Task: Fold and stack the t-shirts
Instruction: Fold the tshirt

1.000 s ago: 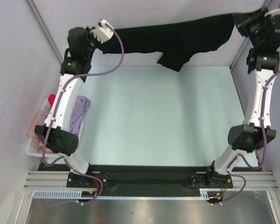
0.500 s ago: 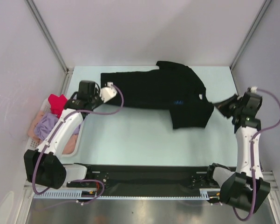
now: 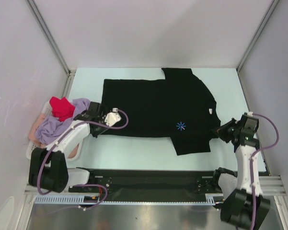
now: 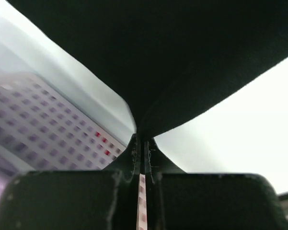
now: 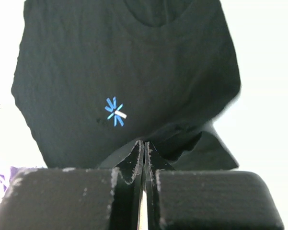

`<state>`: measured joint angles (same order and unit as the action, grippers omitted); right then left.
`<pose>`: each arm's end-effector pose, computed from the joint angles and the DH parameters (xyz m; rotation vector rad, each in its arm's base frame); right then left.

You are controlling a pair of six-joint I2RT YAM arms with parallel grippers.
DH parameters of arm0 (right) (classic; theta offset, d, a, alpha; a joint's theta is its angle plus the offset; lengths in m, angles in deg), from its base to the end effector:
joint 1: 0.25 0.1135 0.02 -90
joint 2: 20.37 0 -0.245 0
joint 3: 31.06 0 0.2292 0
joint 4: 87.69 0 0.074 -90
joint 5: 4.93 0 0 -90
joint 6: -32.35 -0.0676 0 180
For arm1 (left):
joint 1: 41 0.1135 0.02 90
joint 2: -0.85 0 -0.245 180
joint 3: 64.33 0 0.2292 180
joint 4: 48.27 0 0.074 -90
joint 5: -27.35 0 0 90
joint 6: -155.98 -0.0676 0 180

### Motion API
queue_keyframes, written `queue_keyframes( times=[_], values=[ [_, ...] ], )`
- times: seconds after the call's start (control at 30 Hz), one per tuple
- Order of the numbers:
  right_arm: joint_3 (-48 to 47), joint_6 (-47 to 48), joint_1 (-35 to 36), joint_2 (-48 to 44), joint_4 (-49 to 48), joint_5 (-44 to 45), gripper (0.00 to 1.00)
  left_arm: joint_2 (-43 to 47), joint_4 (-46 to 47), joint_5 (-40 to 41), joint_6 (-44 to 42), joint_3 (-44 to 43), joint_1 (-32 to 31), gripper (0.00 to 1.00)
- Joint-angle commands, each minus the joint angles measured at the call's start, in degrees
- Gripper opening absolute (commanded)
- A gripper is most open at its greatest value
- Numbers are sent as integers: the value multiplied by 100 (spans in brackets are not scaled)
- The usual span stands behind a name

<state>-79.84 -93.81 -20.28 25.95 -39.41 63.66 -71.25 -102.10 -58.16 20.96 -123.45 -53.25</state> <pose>0.1731 -0.0368 0.2023 0.9548 2.1744 0.5780 0.2197 -0.0423 0.1652 1.3047 2.4359 0.2639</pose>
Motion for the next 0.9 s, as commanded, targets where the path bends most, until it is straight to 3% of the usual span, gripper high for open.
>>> queue_keyframes(
  times=[0.0,0.17,0.43,0.6,0.63,0.67,0.7,0.8,0.87],
  values=[
    [-172,161,43,876,-1310,49,0,-497,804,174,265,-597,-5,0],
    [-962,408,359,2300,-2061,102,0,-1464,1158,359,370,-1467,3,0],
    [-2413,759,597,4469,-2027,251,0,-2642,1290,570,415,-2389,47,0],
    [-3037,707,597,5245,-2123,-91,0,-3020,1123,518,502,-2777,56,0],
    [-3099,707,623,5386,-2193,-126,21,-3056,1132,500,520,-2830,56,1],
    [-3169,785,649,5457,-2229,-144,34,-3143,1158,500,537,-2830,56,2],
    [-3396,882,667,5501,-2160,-109,47,-3153,1176,491,555,-2830,56,9],
    [-3722,1260,799,5510,-1633,338,50,-3214,1369,500,590,-2813,74,21],
    [-3715,1392,904,5309,-1221,793,48,-3223,1570,518,590,-2786,109,22]
  ],
)
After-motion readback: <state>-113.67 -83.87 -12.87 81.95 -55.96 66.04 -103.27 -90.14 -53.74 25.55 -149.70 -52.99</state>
